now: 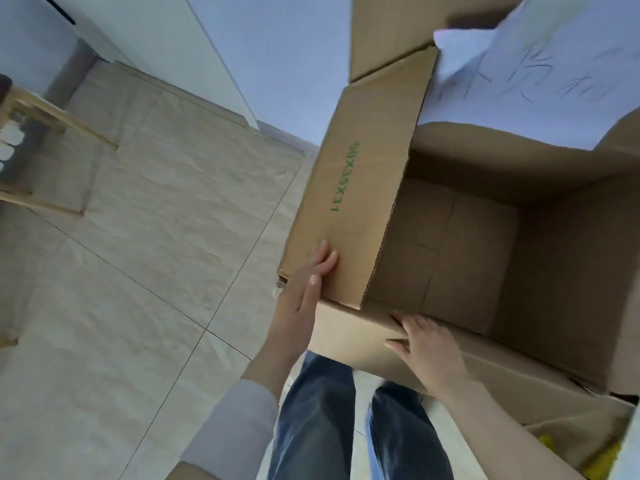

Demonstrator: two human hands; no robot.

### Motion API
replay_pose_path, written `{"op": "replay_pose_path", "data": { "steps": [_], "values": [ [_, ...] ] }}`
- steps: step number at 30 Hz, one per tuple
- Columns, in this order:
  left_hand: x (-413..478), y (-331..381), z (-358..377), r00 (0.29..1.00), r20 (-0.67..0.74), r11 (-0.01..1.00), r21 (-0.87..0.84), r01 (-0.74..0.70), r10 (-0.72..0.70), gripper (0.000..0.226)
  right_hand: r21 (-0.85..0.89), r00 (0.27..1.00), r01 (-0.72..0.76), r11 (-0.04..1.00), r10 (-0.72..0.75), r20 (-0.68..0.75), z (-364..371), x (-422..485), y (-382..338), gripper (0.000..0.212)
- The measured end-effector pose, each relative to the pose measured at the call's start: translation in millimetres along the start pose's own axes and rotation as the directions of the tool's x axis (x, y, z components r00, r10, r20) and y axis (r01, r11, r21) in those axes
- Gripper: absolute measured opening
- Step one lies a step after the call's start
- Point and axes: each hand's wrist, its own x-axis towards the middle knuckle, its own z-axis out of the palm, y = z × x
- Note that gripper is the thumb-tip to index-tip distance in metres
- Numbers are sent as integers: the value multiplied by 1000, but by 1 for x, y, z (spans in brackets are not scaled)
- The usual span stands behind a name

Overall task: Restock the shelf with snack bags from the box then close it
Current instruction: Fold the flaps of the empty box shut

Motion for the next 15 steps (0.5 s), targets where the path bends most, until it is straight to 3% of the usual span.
{"op": "replay_pose_path", "data": {
  "steps": [3, 6, 8, 10, 12, 15],
  "values": [
    [2, -23, 24, 998, 67, 944, 329, -34, 12, 66, 32, 1000, 7, 999, -6, -23, -2, -18, 28, 54],
    [-4, -37, 45, 992, 115, 811, 585, -24, -54, 76, 114, 993, -26, 993, 39, -114, 5, -43, 66, 46],
    [-12, -34, 67, 973, 232, 690, 704, -168, 1, 81, 111, 978, -39, 993, 61, -202, 14, -56, 89, 44],
    [-16, -23, 99, 893, 443, 587, 703, -402, 80, 75, 95, 958, -53, 994, 78, -274, 21, -63, 102, 40],
    [-14, -14, 133, 775, 629, 514, 642, -568, 71, 64, 127, 926, -52, 991, 95, -364, 21, -68, 111, 32],
    [-10, 4, 172, 651, 759, 479, 577, -662, -14, 62, 387, 819, -129, 913, 318, -478, 18, -89, 128, 26]
  ]
}}
